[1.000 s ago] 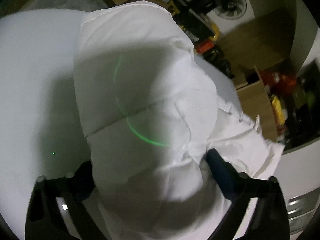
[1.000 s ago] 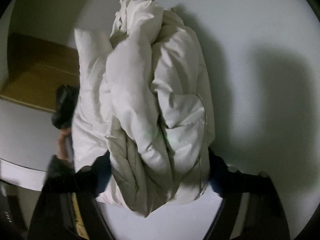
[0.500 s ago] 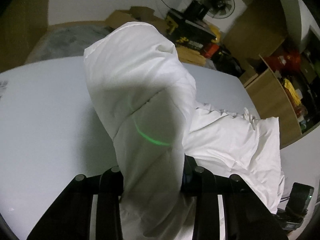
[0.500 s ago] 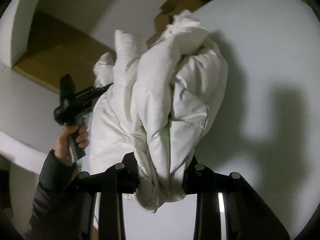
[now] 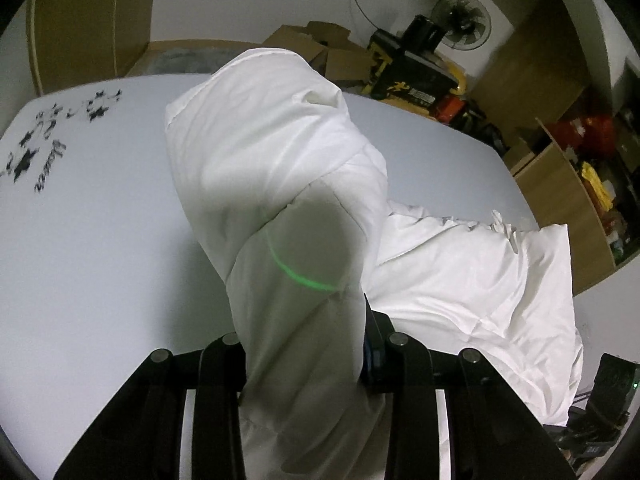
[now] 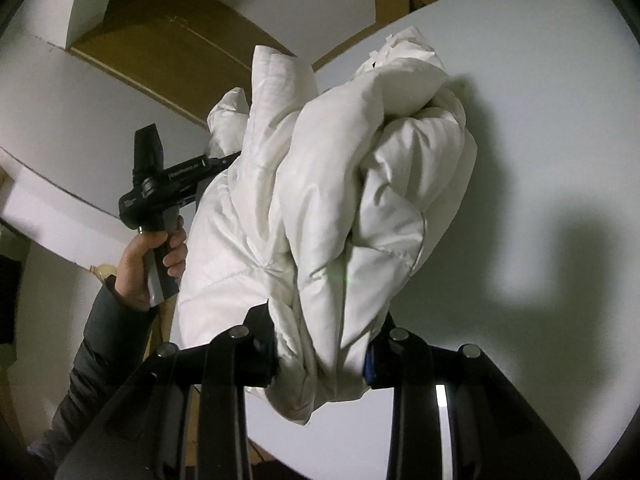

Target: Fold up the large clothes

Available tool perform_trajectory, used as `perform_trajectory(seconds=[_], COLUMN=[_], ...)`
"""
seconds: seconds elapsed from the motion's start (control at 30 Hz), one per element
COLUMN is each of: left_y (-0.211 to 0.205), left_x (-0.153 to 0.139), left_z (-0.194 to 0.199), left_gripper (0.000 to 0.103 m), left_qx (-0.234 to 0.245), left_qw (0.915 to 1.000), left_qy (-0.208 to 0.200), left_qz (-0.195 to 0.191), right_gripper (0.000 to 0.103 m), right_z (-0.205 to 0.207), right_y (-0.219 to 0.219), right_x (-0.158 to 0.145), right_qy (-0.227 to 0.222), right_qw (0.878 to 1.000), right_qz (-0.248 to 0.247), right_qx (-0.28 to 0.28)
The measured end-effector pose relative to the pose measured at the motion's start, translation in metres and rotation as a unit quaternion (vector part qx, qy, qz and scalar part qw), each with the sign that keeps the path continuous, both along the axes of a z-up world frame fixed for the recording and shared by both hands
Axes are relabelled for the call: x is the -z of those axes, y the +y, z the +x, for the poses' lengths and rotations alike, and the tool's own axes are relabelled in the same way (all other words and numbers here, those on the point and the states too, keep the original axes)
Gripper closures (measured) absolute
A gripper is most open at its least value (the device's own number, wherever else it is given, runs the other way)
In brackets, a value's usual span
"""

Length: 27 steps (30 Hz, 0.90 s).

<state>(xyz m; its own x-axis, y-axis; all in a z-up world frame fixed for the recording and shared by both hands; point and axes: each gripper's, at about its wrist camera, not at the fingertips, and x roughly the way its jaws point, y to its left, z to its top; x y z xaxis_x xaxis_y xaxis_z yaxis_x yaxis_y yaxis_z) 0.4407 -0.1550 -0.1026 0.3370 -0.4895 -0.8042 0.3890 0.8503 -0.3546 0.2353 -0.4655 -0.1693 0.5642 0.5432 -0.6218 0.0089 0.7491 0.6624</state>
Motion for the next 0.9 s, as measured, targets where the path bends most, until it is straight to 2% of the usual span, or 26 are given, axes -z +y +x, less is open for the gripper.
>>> perform_trajectory(seconds=[0.13, 0.23, 0.33, 0.43, 0.47, 0.5, 0.57, 0.6, 0.67, 0.77, 0.8, 0.9], left_y=[-0.003, -0.006, -0.008, 0.002, 0.008, 0.018, 0.034, 0.041, 0.056, 0.072, 0.074, 0.075], left_x=[0.013, 0.033, 0.038, 0.039, 0.037, 0.03, 0.012, 0.001, -0.028, -0.069, -0.082, -0.1], left_z=[-0.022, -0.029, -0.03, -0.028, -0.03, -0.036, -0.049, -0.058, -0.09, -0.157, -0.187, -0.251], left_gripper=[0.069, 0.069, 0.064, 0.051, 0.036, 0.014, 0.01, 0.01, 0.01, 0.01, 0.01, 0.01], left_qx=[0.013, 0.016, 0.01, -0.007, -0.02, -0.039, -0.06, -0.073, -0.114, -0.152, -0.168, -0.202], left_qw=[0.9998, 0.9998, 0.9998, 0.9999, 0.9996, 0.9991, 0.9974, 0.9951, 0.9859, 0.974, 0.9664, 0.9514], left_qy=[0.005, 0.002, -0.013, 0.013, 0.021, 0.012, -0.026, -0.047, -0.088, -0.14, -0.163, -0.204], left_qz=[-0.015, -0.014, -0.009, -0.001, 0.003, 0.01, 0.028, 0.047, 0.086, 0.094, 0.106, 0.111], right_gripper=[0.071, 0.07, 0.06, 0.038, 0.026, 0.022, 0.02, 0.02, 0.02, 0.02, 0.02, 0.02], right_z=[-0.005, -0.003, 0.001, -0.014, -0.021, -0.032, -0.042, -0.052, -0.065, -0.092, -0.105, -0.131], right_y=[-0.001, -0.001, -0.001, -0.002, -0.007, -0.016, -0.029, -0.037, -0.038, -0.028, -0.026, -0.002], right_x=[-0.002, 0.009, 0.021, 0.019, 0.015, 0.007, -0.005, -0.01, -0.039, -0.08, -0.087, -0.108], right_qy=[0.008, 0.032, 0.038, 0.018, 0.011, 0.005, -0.007, -0.019, -0.056, -0.11, -0.123, -0.155], right_qw=[1.0, 0.999, 0.999, 0.997, 0.997, 0.995, 0.993, 0.992, 0.989, 0.982, 0.978, 0.959], right_qz=[-0.009, -0.019, -0.003, 0.027, 0.037, 0.043, 0.035, 0.024, -0.02, -0.092, -0.116, -0.198], right_qx=[0.01, 0.014, 0.039, 0.067, 0.073, 0.087, 0.115, 0.125, 0.134, 0.122, 0.121, 0.128])
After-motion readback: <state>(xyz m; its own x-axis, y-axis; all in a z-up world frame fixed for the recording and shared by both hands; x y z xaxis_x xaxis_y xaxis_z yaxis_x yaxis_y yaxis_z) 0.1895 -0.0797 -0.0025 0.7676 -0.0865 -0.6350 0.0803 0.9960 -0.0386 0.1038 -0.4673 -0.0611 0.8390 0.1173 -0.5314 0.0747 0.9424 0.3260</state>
